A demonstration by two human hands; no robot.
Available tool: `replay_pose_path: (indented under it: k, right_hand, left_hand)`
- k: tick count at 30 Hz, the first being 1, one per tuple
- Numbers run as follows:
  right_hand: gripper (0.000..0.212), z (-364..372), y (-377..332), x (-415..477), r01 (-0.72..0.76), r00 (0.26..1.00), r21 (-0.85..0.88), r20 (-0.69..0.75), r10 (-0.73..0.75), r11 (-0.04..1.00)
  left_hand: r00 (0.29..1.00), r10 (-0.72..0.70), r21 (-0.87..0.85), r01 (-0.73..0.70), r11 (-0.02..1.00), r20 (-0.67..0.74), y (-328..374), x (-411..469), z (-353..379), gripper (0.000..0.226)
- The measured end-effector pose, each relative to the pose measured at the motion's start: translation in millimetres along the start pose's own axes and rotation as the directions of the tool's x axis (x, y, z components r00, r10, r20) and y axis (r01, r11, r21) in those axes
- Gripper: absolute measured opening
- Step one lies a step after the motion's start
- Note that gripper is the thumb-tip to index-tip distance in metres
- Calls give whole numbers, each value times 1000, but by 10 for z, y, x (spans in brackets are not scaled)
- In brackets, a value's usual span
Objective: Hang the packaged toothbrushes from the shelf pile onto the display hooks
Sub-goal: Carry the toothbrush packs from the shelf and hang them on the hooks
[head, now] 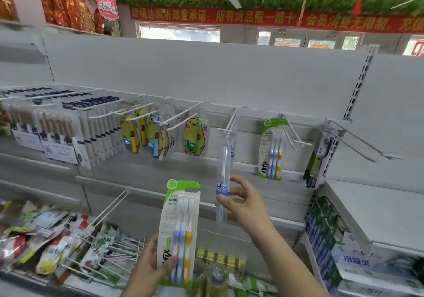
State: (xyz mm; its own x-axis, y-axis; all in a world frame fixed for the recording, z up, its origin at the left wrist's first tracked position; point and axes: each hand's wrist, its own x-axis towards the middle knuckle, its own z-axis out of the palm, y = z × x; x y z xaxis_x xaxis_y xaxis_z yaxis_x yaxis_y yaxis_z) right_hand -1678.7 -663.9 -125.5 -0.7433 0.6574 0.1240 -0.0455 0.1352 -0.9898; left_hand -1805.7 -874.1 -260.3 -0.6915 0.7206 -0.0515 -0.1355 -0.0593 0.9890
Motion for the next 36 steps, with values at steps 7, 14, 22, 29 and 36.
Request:
replay_pose_path:
  k: [7,14,22,29,36]
  right_hand:
    - [49,35,121,147,-5,999,-4,-49,5,1000]
    - [45,7,184,655,-57,987,-35,-151,51,998]
    - [38,-27,286,1250,-45,967,-150,-254,6,988]
    - [37,-58,336,1590,-66,957,-162,-289,16,985]
    - [28,-162,358,1835,-117,954,-192,-296,56,974]
  left_hand:
    - [999,40,-37,-40,999,-1,27,36,-14,67]
    - [996,39,-37,-36,999,74,34,53,16,70]
    - [995,26,-80,-19,997,94,-65,152,-56,112]
    - [991,-6,-166,28,986,132,15,211,15,73]
    - [992,-8,-169,30,985,128,-56,281,44,121]
